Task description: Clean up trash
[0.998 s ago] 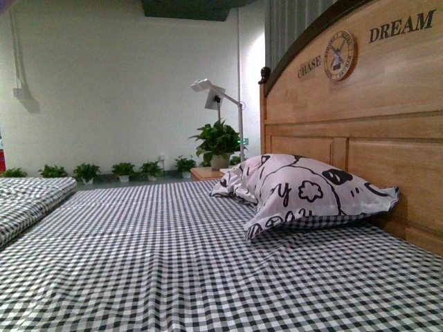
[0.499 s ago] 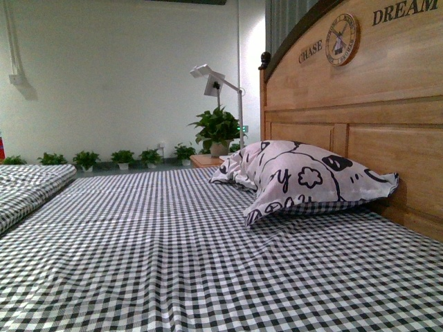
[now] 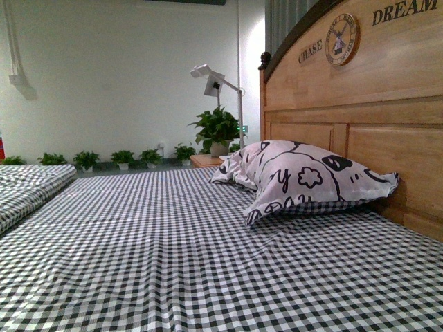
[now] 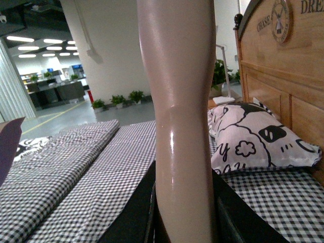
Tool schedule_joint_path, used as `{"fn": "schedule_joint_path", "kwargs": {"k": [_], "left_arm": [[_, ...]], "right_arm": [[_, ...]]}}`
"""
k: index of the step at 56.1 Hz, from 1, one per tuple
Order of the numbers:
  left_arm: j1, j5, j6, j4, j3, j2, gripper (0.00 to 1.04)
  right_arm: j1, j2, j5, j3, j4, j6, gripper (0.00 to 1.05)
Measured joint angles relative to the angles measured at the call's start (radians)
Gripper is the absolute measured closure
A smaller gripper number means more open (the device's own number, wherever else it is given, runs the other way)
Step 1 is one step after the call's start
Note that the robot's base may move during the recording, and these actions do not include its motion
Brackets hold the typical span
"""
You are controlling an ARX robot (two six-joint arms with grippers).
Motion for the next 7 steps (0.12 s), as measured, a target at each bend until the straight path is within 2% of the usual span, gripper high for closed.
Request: {"fn": "schedule_joint_path", "kwargs": {"k": [7], "left_arm": [[0.000,0.000,0.000,0.000,0.000,0.000,0.76]], "right_arm": [[0.000,0.000,0.000,0.000,0.000,0.000,0.84]]}}
